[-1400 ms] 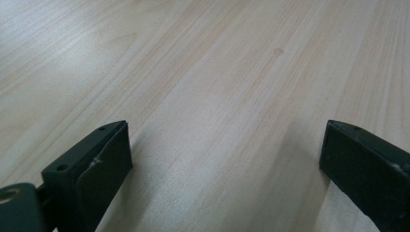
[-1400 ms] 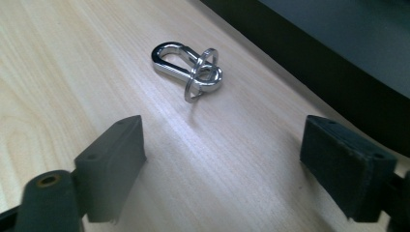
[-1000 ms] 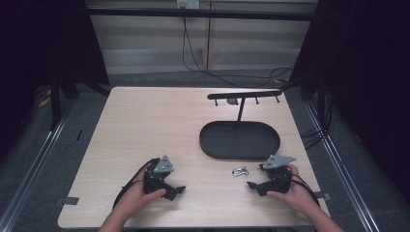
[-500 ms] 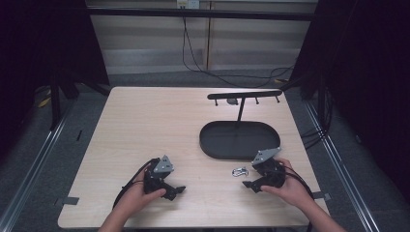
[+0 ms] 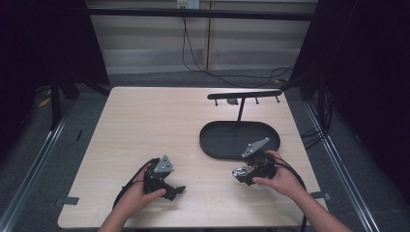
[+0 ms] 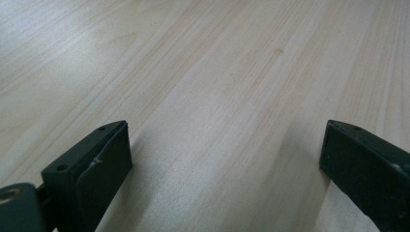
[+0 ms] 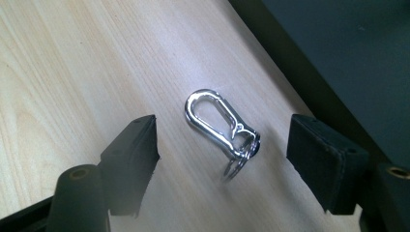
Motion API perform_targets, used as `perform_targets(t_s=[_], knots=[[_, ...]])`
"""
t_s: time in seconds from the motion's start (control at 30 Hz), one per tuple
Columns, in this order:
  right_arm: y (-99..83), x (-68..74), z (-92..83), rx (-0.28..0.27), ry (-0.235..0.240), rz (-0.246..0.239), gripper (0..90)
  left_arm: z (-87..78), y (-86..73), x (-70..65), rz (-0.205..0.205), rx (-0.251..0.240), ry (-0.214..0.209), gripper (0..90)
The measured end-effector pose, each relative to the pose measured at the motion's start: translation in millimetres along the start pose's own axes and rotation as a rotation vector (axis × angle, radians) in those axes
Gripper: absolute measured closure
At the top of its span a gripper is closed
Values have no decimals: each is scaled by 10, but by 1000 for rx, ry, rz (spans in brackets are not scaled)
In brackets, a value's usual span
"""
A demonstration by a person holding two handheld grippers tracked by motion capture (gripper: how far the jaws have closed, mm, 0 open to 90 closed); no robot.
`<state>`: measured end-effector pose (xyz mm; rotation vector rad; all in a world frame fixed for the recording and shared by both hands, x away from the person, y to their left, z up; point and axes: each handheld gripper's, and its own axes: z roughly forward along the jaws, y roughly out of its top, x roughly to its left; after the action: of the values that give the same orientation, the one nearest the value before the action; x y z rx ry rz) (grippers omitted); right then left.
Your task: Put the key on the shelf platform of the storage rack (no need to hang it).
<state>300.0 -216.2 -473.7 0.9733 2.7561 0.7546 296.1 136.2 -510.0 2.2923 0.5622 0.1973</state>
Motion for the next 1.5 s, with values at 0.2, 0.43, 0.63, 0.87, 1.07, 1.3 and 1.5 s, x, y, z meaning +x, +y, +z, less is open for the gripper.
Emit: perform_targets(t_s=[0.2, 0.43, 0.63, 0.87, 1.07, 1.3, 1.5], knots=[[57, -15, 42, 28, 13, -6, 273, 0, 0, -1, 0, 0, -1, 40], [75, -22, 84, 60, 19, -12, 331, 0, 0, 0, 0, 1, -1, 39], [75, -37, 89, 62, 36, -25, 393, 0, 0, 0, 0, 1, -1, 39], [86, -27, 108, 74, 31, -52, 472, 0, 0, 0, 0, 1, -1, 39], [146, 18, 96, 143, 30, -74, 560, 0, 0, 0, 0, 1, -1, 39], [219, 33, 87, 225, 40, -44, 728, 0, 0, 0, 0, 1, -1, 39], [268, 32, 97, 286, 58, -45, 733, 0, 0, 0, 0, 1, -1, 39]])
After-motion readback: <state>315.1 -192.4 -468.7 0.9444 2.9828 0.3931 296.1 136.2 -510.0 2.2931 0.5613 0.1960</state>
